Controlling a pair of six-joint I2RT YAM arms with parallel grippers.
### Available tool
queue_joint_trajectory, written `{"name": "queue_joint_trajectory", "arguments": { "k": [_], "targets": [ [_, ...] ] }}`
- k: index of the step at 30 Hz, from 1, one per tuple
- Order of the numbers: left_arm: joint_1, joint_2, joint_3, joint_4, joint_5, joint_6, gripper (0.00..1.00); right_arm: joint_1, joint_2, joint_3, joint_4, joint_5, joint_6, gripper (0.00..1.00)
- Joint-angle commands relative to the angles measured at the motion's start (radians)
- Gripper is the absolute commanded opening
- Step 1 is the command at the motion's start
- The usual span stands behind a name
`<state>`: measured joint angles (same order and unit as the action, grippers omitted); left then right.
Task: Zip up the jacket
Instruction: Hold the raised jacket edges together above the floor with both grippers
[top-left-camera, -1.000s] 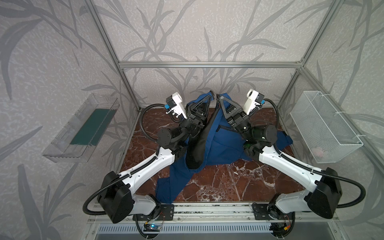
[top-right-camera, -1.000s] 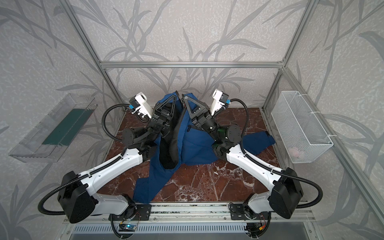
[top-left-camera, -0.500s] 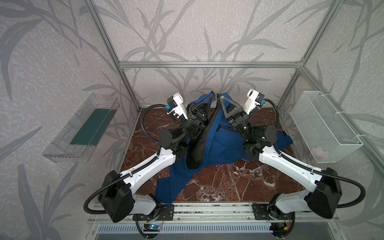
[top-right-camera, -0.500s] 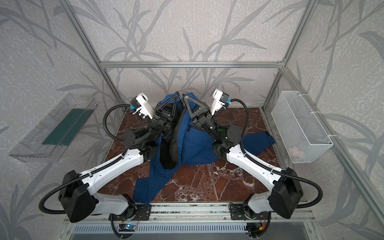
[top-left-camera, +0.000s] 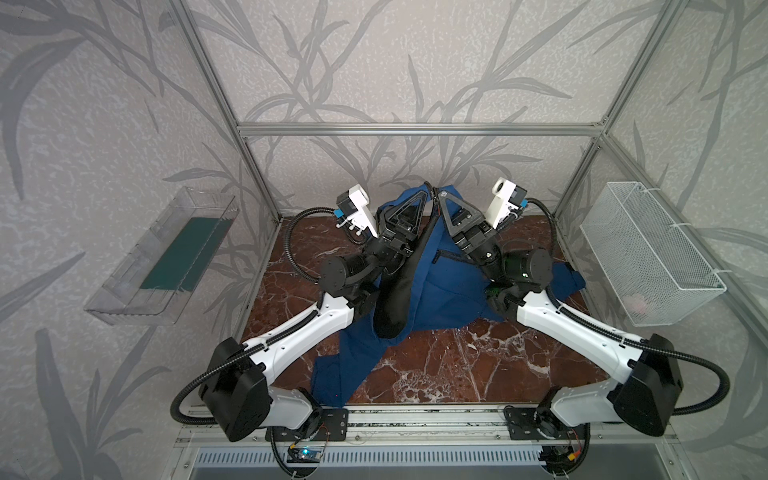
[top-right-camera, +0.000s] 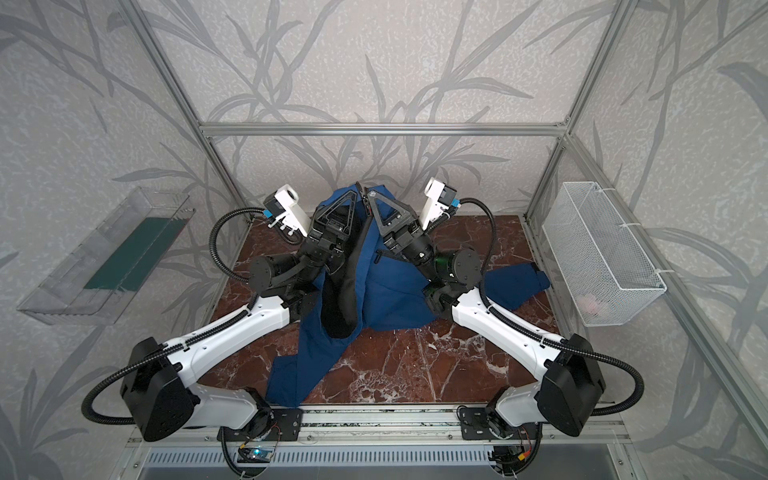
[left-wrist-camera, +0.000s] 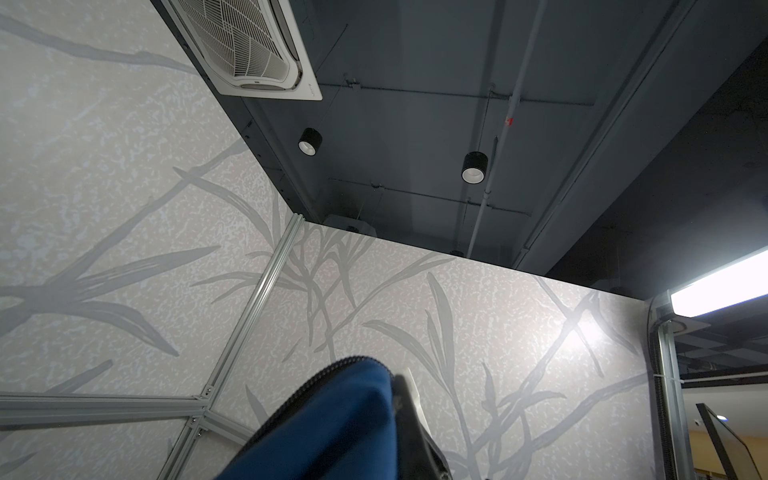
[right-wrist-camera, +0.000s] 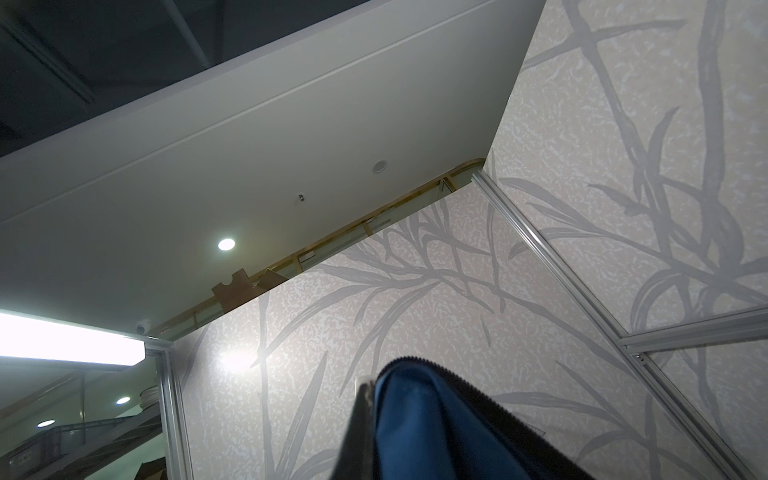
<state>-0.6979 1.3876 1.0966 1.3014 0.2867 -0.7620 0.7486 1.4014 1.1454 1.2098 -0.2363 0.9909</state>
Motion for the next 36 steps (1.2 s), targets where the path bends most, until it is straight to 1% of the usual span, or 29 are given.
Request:
{"name": "queue_joint_trajectory", "arguments": {
  "k": [1, 9, 13, 27, 36],
  "targets": [
    [-0.005, -0.002, 0.047, 0.073, 0.012, -0.005, 0.00, 0.001, -0.002, 0.032, 0.071, -0.003, 0.008, 0.00],
    [-0.008, 0.004, 0.042, 0.075, 0.017, -0.015, 0.00, 0.001, -0.008, 0.033, 0.073, 0.004, 0.003, 0.00],
    [-0.013, -0.002, 0.033, 0.069, 0.014, 0.007, 0.00, 0.001, -0.008, 0.031, 0.074, 0.012, 0.005, 0.00],
    [-0.060, -0.048, 0.008, -0.035, -0.011, 0.199, 0.00, 0.001, -0.029, 0.004, 0.060, 0.054, -0.008, 0.00],
    [-0.073, -0.081, -0.018, -0.068, -0.054, 0.267, 0.00, 0.001, -0.063, -0.036, 0.048, 0.095, -0.023, 0.00]
  ]
}}
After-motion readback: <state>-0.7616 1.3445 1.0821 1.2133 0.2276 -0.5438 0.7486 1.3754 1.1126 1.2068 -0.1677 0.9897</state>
